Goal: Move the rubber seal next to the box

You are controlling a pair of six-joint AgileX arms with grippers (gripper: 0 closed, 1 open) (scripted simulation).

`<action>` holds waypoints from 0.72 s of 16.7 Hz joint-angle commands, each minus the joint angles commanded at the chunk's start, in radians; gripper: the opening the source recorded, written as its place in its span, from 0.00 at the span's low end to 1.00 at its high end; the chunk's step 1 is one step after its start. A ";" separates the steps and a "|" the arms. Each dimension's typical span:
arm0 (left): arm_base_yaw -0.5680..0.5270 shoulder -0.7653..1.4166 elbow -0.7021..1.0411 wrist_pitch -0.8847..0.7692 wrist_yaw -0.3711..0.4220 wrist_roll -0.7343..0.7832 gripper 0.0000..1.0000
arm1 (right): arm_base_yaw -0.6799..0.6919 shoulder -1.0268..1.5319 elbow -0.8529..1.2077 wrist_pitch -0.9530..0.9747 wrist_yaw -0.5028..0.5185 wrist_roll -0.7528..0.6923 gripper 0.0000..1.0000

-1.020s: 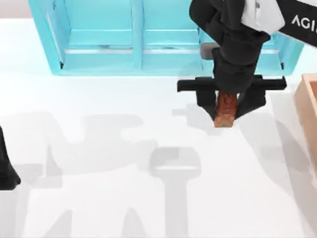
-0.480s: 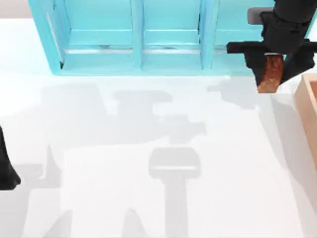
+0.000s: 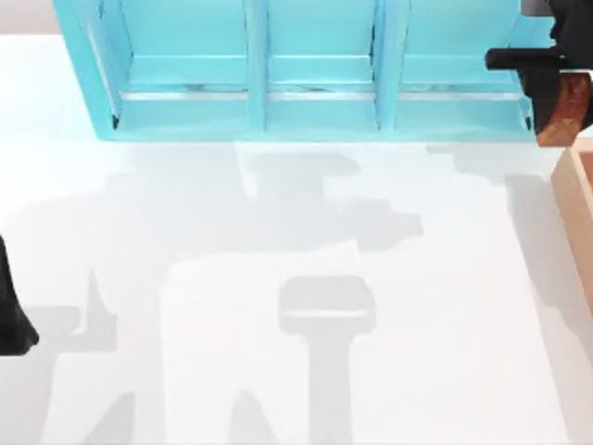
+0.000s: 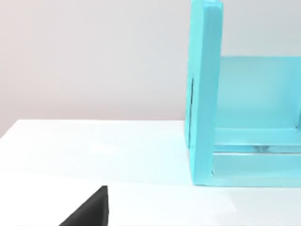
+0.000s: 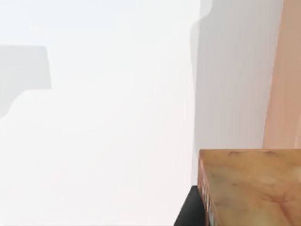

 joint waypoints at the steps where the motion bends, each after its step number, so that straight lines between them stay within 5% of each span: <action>1: 0.000 0.000 0.000 0.000 0.000 0.000 1.00 | 0.000 0.000 0.000 0.000 0.000 0.000 0.00; 12: 0.000 0.000 0.000 0.000 0.000 0.000 1.00 | 0.161 -0.019 -0.119 0.129 0.014 0.088 0.00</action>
